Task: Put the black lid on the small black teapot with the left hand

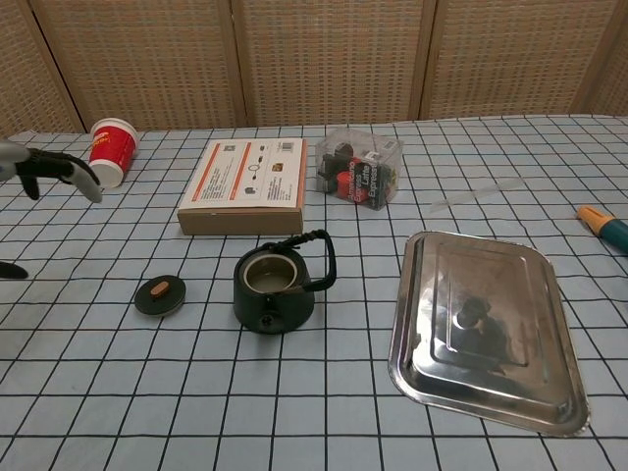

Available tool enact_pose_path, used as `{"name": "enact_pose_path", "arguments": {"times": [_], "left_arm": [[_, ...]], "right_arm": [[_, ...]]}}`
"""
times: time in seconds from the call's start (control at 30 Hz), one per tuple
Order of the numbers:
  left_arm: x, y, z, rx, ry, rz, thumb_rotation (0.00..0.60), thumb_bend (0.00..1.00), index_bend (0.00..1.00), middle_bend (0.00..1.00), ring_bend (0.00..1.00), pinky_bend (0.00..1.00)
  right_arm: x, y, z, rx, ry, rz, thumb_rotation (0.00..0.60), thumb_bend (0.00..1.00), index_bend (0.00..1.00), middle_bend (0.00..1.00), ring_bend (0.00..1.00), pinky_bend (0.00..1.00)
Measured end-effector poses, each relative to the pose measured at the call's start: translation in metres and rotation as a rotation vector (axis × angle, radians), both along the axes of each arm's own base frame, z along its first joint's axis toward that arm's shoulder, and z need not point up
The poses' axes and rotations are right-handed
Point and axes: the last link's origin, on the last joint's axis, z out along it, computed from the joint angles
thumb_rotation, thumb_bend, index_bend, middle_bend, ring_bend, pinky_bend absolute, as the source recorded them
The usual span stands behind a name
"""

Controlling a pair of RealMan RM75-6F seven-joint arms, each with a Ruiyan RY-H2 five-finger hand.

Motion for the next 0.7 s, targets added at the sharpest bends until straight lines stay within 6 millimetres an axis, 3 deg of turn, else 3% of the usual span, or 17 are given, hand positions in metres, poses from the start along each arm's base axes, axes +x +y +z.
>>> {"name": "enact_pose_path", "arguments": {"times": [0.23,0.7], "left_arm": [[0.032,0.028,-0.048,-0.103,0.107,-0.09,0.6,0.09,0.3,0.19,0.22,0.32],[0.035,0.035,-0.092,-0.16,0.175,-0.091,0.6,0.09,0.33,0.21,0.24,0.32]], "right_arm": [[-0.006,-0.003,-0.001,-0.006,0.004,-0.018,0.6,0.0,0.0,0.0,0.0,0.0],[-0.009,-0.006,-0.005,0.001,0.017,-0.032,0.6,0.0,0.0,0.0,0.0,0.0]]}}
